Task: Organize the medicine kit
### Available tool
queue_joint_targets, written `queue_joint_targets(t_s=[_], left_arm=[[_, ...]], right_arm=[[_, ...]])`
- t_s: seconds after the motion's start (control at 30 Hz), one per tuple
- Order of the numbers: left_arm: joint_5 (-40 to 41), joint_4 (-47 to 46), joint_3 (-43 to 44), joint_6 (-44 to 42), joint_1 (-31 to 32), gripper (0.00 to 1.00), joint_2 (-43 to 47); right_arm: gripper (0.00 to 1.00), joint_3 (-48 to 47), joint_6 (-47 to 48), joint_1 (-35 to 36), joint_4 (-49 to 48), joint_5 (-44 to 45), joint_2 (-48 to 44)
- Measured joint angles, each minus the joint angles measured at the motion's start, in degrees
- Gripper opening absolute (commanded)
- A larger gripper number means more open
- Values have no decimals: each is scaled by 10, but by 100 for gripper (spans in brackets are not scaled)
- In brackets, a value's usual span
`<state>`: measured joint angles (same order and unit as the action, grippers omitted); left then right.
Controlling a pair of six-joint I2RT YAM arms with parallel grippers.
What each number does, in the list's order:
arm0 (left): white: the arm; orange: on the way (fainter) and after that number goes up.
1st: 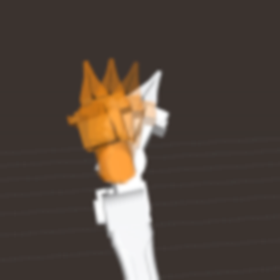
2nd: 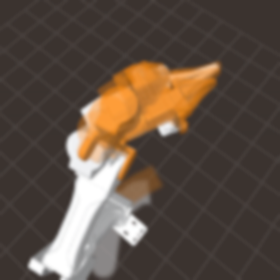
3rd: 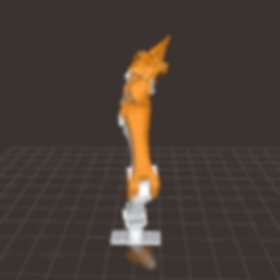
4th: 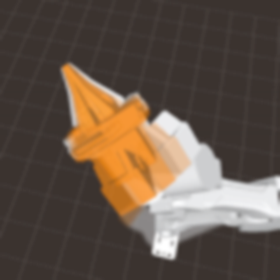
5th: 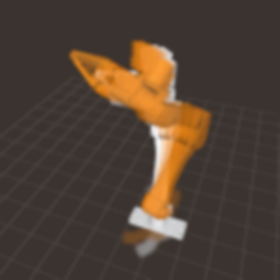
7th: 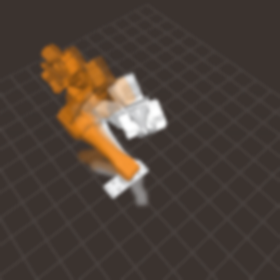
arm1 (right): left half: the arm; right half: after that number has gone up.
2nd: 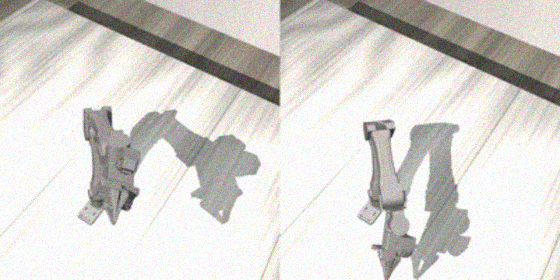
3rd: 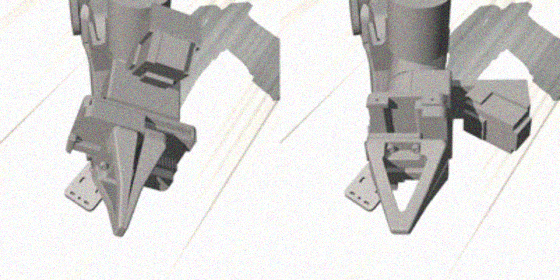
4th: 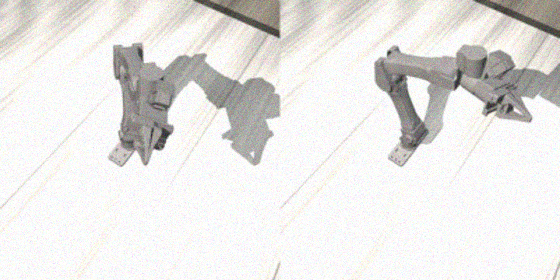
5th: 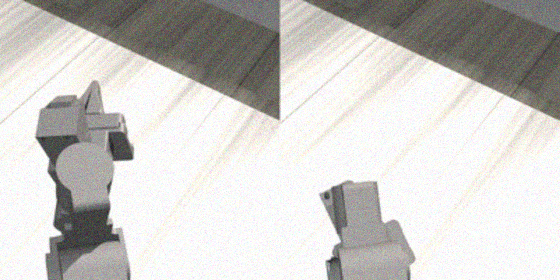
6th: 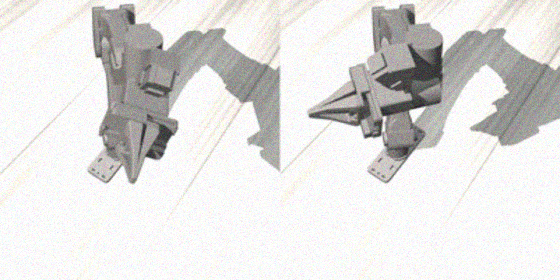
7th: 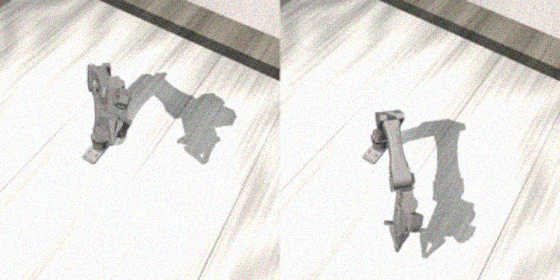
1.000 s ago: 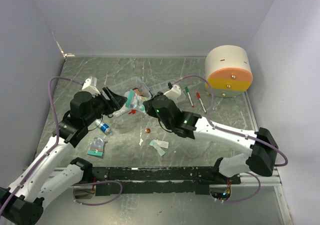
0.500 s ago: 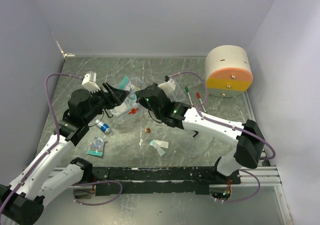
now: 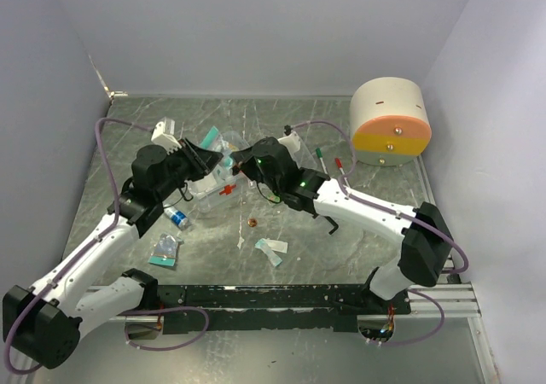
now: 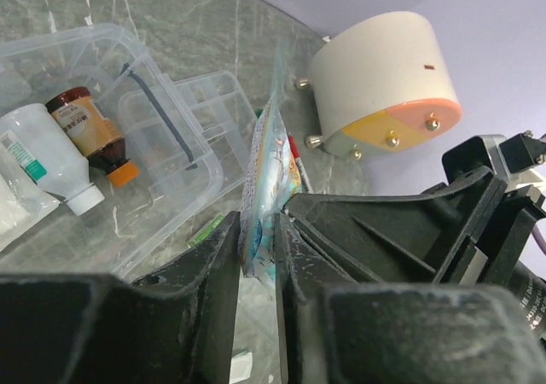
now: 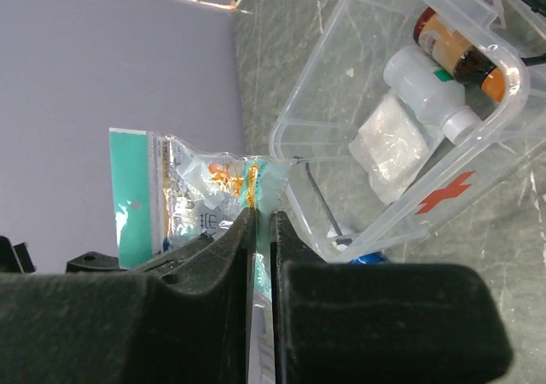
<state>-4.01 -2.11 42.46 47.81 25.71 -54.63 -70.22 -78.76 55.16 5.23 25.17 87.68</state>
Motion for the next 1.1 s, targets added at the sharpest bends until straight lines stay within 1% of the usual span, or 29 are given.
queue_joint_targets(t_s=[0.03,0.07,0.1,0.13,0.2,0.27,0.4,0.53,0.7,0.8,0.9,1.1], left_arm=[[0,-2,0,-2,0,21,-6],[0,-2,1,-5,0,18,-12],[-1,-1,2,-7,0,17,-16],[0,2,3,-14,1,16,-22],[6,18,12,-28,2,16,-29],[15,48,32,-47,1,15,-40],[22,126,101,-96,-9,16,-76],[-9,215,170,-147,-43,15,-148],[-27,301,199,-189,-79,16,-243],[-27,341,206,-203,-86,16,-277],[-25,364,232,-210,-86,16,-306],[-11,369,273,-209,-86,17,-357]], right_arm=[[9,5,-1,-5,-4,-8,0],[20,12,-1,-10,-8,-18,0],[33,17,-2,-15,-11,-26,0],[42,24,0,-20,-14,-37,0],[52,32,3,-28,-16,-48,0],[57,46,18,-38,-21,-57,-2],[58,82,77,-58,-25,-83,-24],[58,108,139,-78,-28,-121,-60],[58,152,181,-83,-36,-144,-112],[58,176,192,-82,-35,-147,-129],[58,184,197,-82,-28,-147,-130],[57,193,197,-82,-20,-144,-131]])
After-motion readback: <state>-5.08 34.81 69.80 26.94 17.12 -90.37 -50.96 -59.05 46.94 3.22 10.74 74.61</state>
